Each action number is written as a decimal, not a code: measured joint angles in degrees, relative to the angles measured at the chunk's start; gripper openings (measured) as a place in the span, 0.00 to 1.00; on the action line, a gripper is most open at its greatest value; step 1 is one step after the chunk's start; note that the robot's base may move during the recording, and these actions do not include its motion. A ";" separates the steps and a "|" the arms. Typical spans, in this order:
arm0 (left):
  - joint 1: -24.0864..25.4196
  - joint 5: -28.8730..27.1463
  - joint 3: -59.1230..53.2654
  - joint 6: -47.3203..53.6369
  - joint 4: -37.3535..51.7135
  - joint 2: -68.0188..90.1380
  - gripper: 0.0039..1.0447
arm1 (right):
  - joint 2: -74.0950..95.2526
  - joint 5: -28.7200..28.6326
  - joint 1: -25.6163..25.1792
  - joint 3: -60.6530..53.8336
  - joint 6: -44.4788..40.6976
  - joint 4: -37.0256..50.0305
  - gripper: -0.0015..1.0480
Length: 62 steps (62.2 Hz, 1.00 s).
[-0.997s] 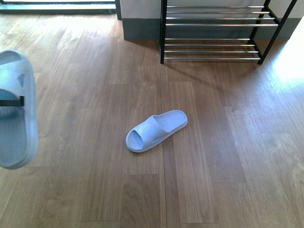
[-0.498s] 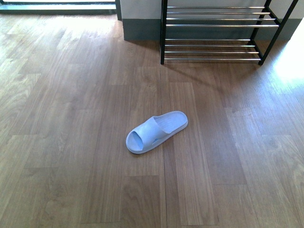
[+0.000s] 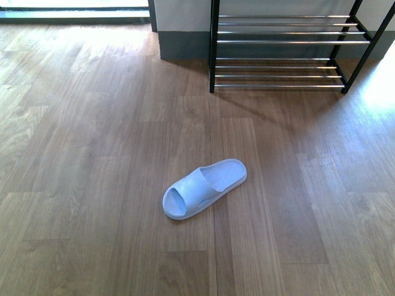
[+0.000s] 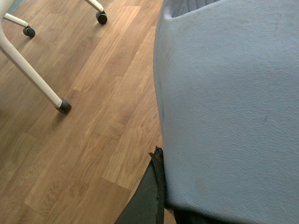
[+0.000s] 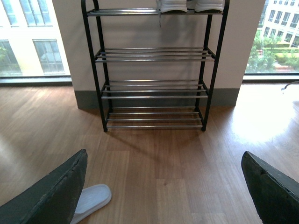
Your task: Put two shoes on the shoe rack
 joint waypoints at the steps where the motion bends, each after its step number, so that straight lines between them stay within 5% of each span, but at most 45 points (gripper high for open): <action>1: 0.00 0.00 0.00 0.00 0.00 -0.02 0.02 | 0.00 0.02 0.00 0.00 0.00 0.00 0.91; 46: -0.04 -0.11 -0.02 0.07 0.00 0.07 0.02 | 0.00 -0.26 0.00 0.00 0.00 0.00 0.91; 48: -0.04 0.00 -0.02 0.07 0.00 0.13 0.02 | 0.33 -1.97 -0.39 0.13 -0.42 -0.22 0.91; 55: -0.04 -0.13 -0.02 0.09 0.00 0.11 0.02 | 10.95 -24.37 -7.80 1.64 -4.87 2.25 0.91; 62: -0.09 0.00 -0.04 0.15 0.00 0.11 0.02 | 34.91 -26.47 -5.66 6.73 -9.40 20.52 0.91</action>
